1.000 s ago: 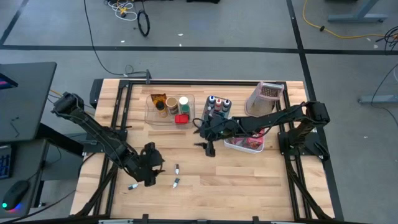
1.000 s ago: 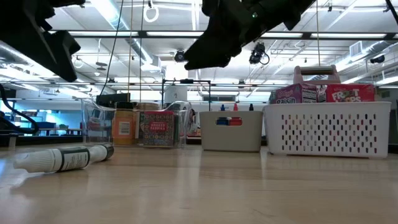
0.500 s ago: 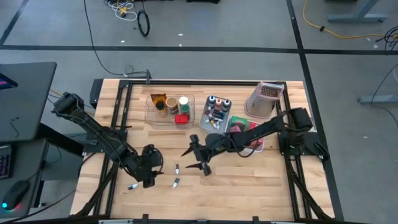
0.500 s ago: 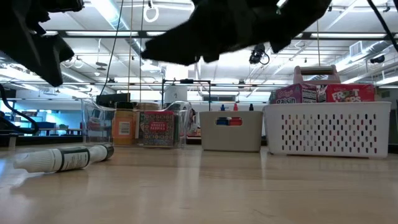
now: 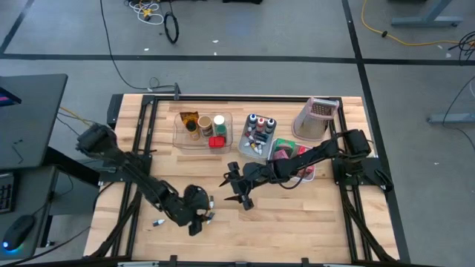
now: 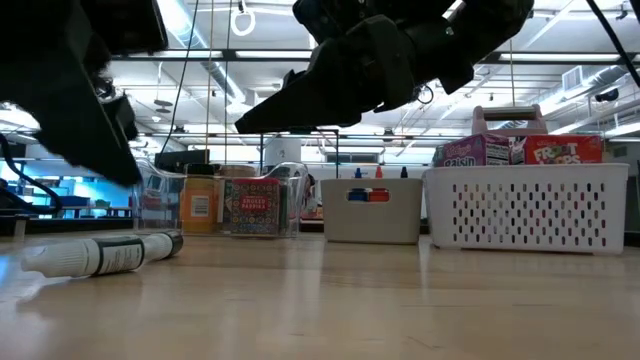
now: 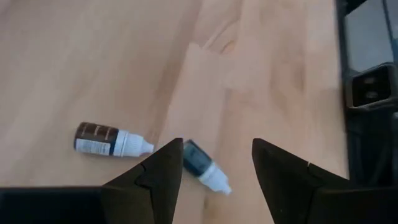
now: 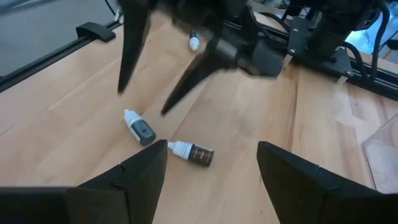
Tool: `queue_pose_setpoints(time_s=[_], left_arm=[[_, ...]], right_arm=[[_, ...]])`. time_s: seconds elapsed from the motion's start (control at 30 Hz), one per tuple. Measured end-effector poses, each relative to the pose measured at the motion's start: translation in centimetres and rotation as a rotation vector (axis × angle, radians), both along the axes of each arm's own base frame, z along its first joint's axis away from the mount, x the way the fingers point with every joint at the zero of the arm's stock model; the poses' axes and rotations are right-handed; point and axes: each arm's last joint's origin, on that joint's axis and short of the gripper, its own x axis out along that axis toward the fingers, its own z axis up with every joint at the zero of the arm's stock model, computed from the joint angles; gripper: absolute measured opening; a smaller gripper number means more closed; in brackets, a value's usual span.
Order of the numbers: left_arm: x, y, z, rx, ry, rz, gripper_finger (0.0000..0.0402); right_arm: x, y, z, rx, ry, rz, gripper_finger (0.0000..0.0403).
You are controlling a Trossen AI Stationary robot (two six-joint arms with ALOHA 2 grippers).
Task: Pick & Place Kitchen Items
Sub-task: Put the small black food coloring into the gray bin
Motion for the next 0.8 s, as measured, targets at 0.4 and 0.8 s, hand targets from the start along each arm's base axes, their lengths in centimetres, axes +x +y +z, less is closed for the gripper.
queue_pose_setpoints(time_s=[0.4,0.8], left_arm=[[1.7,-1.6,-2.8,0.061,0.061,-0.035,0.0200],[1.5,-1.4,-2.3,0.185,0.104,-0.101,0.0200]], right_arm=[[0.0,0.0,0.0,0.003,0.005,-0.003,0.0261],[0.0,0.0,0.0,0.006,0.007,-0.005,0.0261]])
